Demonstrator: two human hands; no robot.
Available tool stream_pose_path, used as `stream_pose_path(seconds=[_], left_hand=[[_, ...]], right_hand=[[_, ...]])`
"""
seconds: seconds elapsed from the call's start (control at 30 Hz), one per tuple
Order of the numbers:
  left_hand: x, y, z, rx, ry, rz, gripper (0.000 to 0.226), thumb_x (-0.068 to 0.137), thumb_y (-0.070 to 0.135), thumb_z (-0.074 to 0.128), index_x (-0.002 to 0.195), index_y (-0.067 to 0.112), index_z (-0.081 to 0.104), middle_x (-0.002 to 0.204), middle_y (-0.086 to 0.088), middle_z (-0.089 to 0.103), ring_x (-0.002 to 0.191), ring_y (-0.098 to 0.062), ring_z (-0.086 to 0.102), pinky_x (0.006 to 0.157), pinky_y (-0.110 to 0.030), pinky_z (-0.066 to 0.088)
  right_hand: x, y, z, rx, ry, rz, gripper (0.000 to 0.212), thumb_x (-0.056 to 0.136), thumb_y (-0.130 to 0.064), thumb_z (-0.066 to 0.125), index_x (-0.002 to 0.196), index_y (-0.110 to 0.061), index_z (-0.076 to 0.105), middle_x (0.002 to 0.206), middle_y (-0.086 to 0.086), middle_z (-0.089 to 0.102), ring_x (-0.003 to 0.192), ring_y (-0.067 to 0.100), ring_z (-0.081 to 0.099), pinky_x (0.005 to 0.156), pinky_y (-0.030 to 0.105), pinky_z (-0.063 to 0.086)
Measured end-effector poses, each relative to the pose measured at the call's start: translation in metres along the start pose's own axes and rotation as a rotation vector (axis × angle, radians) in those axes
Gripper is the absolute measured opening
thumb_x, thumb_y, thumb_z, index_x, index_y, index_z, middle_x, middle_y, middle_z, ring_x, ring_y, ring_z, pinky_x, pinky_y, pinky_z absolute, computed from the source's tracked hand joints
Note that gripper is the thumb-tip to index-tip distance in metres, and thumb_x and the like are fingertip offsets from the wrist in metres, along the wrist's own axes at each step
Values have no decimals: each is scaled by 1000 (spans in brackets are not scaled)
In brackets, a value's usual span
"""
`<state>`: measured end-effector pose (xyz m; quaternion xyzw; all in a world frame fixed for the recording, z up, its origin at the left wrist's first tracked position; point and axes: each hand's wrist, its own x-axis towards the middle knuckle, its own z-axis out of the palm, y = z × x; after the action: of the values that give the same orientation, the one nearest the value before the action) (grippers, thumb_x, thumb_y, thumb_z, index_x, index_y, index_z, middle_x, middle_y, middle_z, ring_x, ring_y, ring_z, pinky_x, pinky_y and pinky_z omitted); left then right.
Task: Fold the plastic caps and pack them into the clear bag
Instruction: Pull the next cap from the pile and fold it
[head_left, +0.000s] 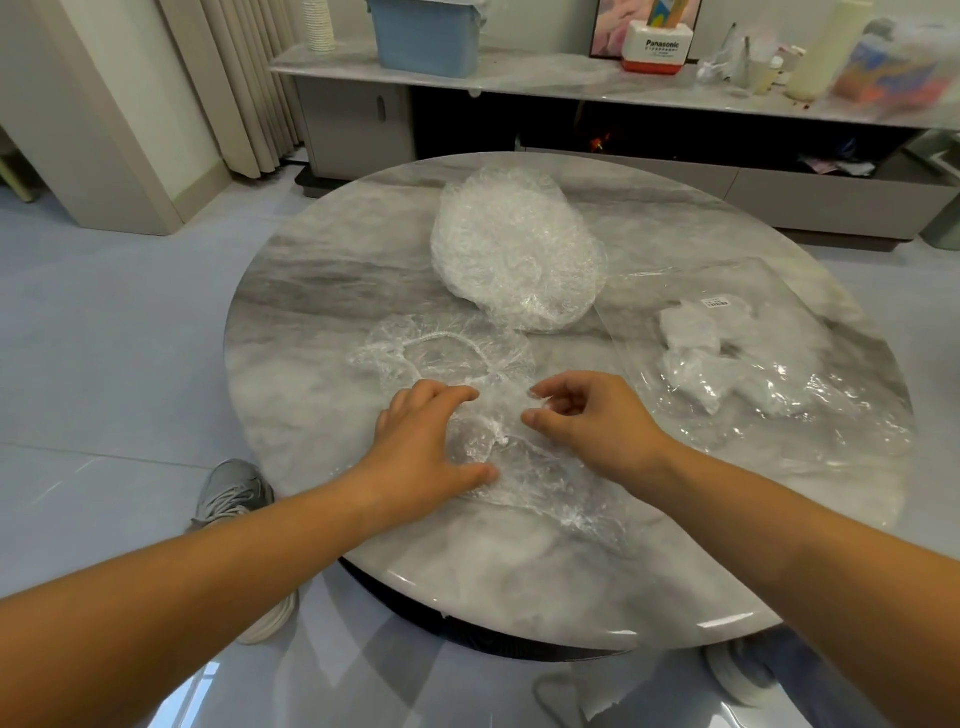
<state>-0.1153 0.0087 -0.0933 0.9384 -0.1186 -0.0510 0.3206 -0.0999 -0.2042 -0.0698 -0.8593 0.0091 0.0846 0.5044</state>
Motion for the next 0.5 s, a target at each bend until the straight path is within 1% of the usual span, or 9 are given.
stream_pose_path(seconds=[0.03,0.1,0.17,0.2,0.27,0.33,0.4,0.43,0.5], left_hand=[[0,-1,0,-5,6,4,83,76,52,80,147,34,39,136,14,35,131,-8,27,111,-24,21],[-1,-4,0,-14,22,13,83,76,53,79,146,35,39,135,14,32,130,-7,25,109,-21,19],[-2,-6,-2,-37,26,23,82,76,53,79,145,36,39,134,16,31,129,-5,24,109,-21,19],[-3,-7,-3,-51,16,27,81,77,53,79,145,37,39,133,17,31,128,-4,24,111,-22,20],[-4,-8,-7,-55,-27,49,81,75,55,80,143,39,39,133,19,32,128,-2,25,115,-26,22],[-6,-11,-12,-34,-105,84,88,68,59,82,143,42,39,134,20,32,131,-3,25,116,-26,22],[-9,-12,-16,-19,-198,101,97,59,71,80,142,45,38,134,23,33,131,-2,25,115,-26,22],[-10,-11,-18,-7,-227,97,100,55,82,72,142,46,38,132,23,34,130,-1,26,115,-27,22],[-10,-8,-19,17,-227,68,104,53,99,48,140,44,41,128,22,38,127,-1,31,116,-31,23]], right_hand=[[-2,-1,0,8,-3,-32,15,86,-19,82,98,-18,75,89,5,74,73,9,68,69,20,54],[-9,1,-2,-36,-14,-138,7,86,-18,80,88,-23,75,87,-2,76,79,7,70,75,21,55],[-19,6,-3,-207,-7,-305,12,89,-18,76,85,-29,73,89,-10,72,87,3,67,82,18,51],[-25,10,-4,-298,2,-418,10,90,-19,74,87,-29,73,92,-13,70,90,3,65,84,18,49],[-36,20,-4,-469,-4,-651,8,90,-21,68,93,-23,75,98,-10,69,92,7,64,84,27,51],[-45,32,0,-611,-44,-786,16,90,-26,62,98,-20,76,105,-5,69,93,17,65,81,38,52],[-52,41,4,-700,-81,-815,21,92,-31,59,103,-21,75,112,-2,67,97,22,64,81,43,52],[-56,45,6,-731,-98,-805,23,93,-34,58,106,-23,73,115,-2,66,100,21,63,83,44,51],[-63,51,8,-792,-124,-772,28,95,-41,56,114,-26,70,122,-2,62,108,21,58,89,43,49]])
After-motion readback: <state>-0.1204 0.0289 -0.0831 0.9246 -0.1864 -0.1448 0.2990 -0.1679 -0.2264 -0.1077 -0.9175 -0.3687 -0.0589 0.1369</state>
